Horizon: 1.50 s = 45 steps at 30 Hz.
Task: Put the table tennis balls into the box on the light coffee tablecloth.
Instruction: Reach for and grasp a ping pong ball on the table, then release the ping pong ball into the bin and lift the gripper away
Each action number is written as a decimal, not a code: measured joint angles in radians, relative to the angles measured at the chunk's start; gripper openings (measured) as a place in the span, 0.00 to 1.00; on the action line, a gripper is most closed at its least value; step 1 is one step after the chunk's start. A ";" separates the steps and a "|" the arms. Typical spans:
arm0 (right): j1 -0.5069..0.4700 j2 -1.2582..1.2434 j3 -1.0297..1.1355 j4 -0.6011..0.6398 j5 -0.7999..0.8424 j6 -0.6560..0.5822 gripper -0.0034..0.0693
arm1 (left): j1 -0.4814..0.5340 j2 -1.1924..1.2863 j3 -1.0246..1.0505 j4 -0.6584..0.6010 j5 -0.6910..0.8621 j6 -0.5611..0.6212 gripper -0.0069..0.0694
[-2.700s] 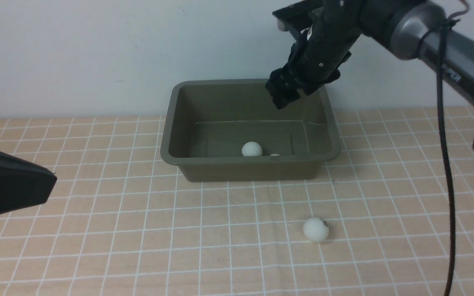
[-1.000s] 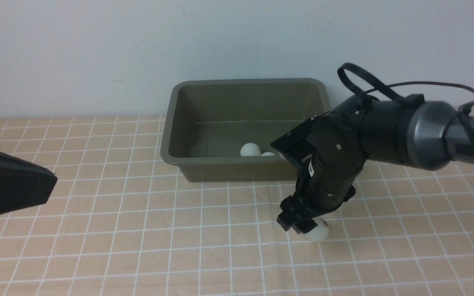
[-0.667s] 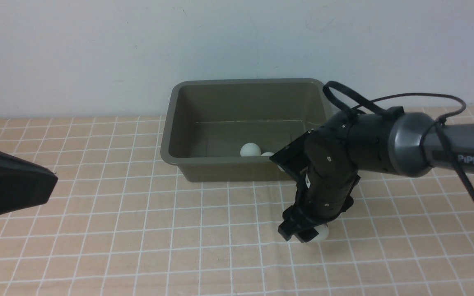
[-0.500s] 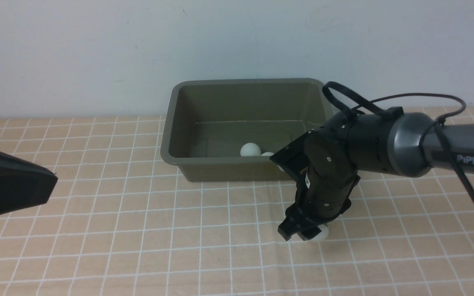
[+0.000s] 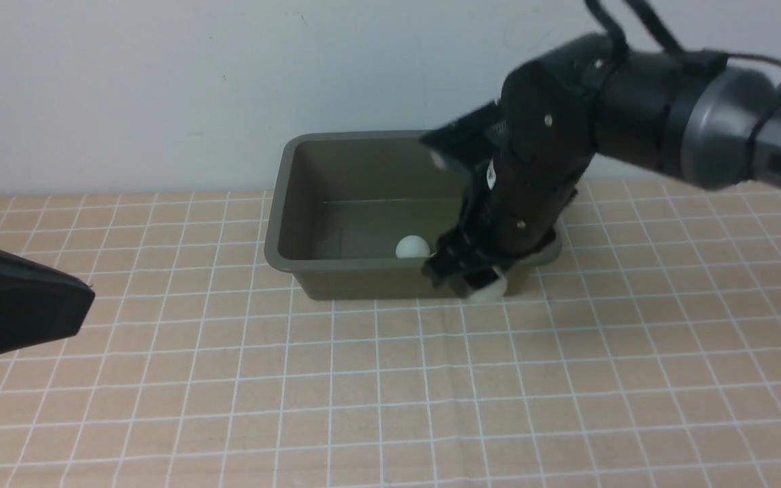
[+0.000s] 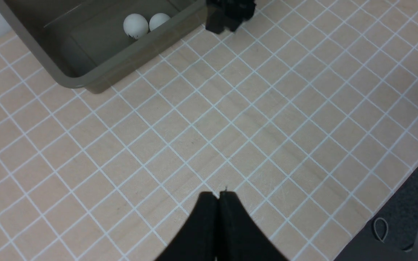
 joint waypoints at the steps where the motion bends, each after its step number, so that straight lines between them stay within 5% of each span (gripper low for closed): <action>1: 0.000 0.000 -0.021 0.000 -0.003 -0.002 0.54 | 0.000 0.000 0.000 0.000 0.000 0.000 0.00; 13: -0.071 0.156 -0.103 -0.101 -0.309 0.009 0.54 | 0.000 0.000 0.000 0.000 0.000 0.000 0.00; 38: -0.116 0.239 -0.103 -0.087 -0.378 -0.001 0.63 | 0.000 0.000 0.000 -0.001 0.000 0.000 0.00; 42: -0.116 0.195 -0.100 -0.095 -0.356 -0.001 0.57 | 0.000 0.000 0.000 -0.001 0.000 0.001 0.00; 45: -0.116 0.114 -0.099 -0.140 -0.355 0.009 0.43 | 0.000 0.000 0.000 0.003 0.000 0.020 0.00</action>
